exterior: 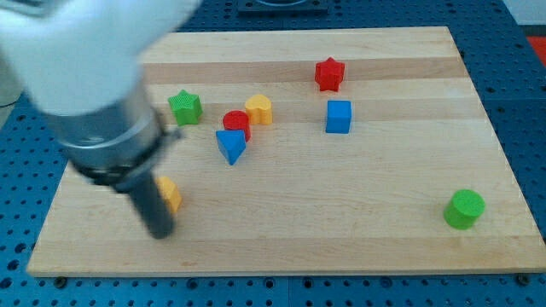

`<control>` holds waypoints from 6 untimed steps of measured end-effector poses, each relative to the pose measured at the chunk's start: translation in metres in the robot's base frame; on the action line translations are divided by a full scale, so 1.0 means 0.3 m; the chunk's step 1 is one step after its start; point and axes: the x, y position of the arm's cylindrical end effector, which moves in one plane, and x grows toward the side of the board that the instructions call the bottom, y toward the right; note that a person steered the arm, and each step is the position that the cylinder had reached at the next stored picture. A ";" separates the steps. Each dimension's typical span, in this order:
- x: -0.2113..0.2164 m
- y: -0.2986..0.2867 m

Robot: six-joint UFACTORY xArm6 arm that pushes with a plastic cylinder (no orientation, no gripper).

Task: Move the yellow hexagon closer to green circle

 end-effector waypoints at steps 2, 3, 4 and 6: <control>-0.141 -0.020; -0.118 0.232; -0.086 0.466; -0.059 0.922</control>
